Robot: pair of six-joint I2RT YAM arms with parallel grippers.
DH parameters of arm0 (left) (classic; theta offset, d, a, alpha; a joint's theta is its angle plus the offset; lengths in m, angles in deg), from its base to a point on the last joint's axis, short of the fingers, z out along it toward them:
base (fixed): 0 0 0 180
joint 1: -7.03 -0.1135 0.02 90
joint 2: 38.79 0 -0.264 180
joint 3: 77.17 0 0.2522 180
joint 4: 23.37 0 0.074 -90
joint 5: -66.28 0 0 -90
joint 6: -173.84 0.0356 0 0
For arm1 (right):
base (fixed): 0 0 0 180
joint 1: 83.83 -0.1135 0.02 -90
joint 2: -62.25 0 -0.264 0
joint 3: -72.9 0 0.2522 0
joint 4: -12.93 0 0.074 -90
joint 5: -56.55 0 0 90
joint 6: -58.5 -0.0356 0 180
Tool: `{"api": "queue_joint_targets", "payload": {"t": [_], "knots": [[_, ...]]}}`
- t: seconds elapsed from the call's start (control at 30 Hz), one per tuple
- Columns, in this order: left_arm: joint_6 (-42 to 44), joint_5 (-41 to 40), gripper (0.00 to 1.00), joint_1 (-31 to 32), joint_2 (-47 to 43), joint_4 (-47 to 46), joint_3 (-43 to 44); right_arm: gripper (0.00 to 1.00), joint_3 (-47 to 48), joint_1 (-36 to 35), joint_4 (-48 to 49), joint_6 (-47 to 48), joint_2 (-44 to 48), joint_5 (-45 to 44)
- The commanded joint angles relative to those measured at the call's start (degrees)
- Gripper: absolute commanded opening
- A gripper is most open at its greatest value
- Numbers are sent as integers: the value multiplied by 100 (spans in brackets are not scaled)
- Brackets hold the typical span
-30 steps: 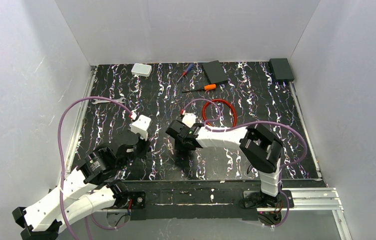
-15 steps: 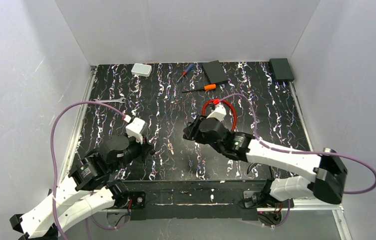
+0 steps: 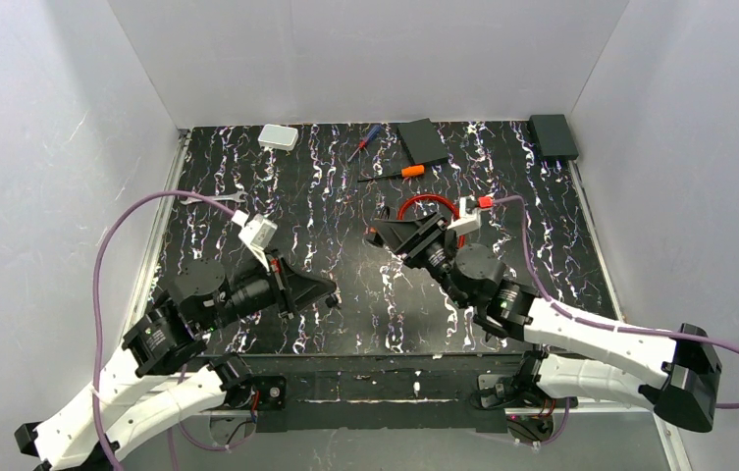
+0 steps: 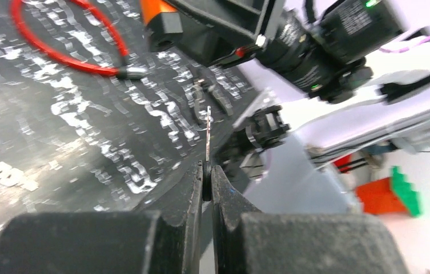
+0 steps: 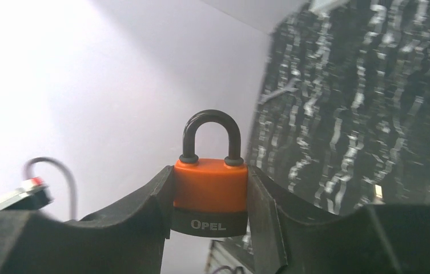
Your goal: Unlock with the key
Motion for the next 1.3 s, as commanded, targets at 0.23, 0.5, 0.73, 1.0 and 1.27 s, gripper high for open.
{"api": "queue_joint_targets", "payload": {"t": [0.23,0.5,0.73,1.0,1.27], "knots": [[-2104,1131,0,26,417,-3044,-365,1,-773,16,4290,117,641,408],[-2941,1259,0,26,870,-4214,-236,1,-910,16,6089,-5,214,501],[-3417,1378,0,24,1326,-4952,52,1,-599,16,7606,-162,-615,748],[-4085,1439,0,40,1777,-5725,238,1,-18,35,8233,-35,-1012,1242],[-4753,1053,0,216,2200,-7149,39,1,406,524,8237,-307,-1037,1455]]}}
